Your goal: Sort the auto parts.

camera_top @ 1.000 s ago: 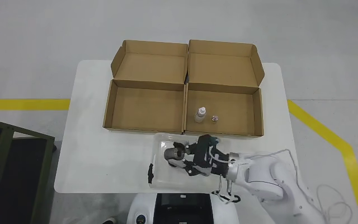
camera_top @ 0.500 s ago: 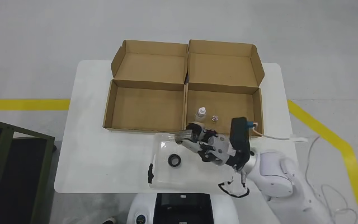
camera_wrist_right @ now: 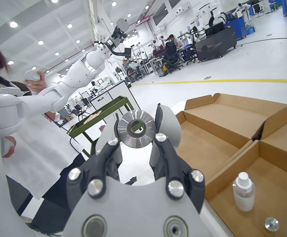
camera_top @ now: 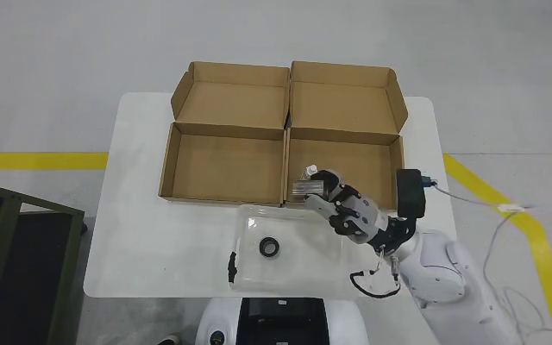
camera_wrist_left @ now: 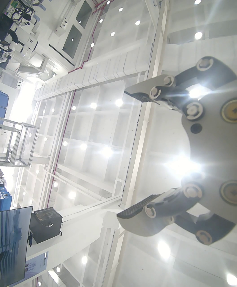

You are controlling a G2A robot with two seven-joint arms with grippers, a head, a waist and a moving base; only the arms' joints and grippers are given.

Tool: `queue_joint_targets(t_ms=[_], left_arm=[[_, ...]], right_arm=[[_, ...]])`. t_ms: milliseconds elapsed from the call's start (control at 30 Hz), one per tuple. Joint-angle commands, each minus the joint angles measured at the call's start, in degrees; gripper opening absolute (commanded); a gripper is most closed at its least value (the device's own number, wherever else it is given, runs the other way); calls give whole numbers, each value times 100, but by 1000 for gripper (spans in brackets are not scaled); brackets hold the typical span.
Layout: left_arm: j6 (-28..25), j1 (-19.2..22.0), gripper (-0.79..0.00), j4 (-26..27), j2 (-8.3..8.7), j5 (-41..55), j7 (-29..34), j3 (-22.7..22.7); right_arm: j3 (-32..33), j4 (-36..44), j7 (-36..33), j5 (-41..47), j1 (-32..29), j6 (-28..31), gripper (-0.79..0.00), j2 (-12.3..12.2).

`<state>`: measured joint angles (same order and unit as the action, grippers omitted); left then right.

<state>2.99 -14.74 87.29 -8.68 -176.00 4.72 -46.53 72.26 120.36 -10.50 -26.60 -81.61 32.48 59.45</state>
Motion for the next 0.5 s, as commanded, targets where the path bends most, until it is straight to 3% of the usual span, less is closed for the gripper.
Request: queue_joint_targets(t_ms=[0,467], left_arm=[[0,0,0,0,0,0,0,0],[0,0,0,0,0,0,0,0]], right_arm=[[50,8,-38,-154,-15,-128,-785,1],[-784,-339,-778,-1255,648,-989,-785,142]])
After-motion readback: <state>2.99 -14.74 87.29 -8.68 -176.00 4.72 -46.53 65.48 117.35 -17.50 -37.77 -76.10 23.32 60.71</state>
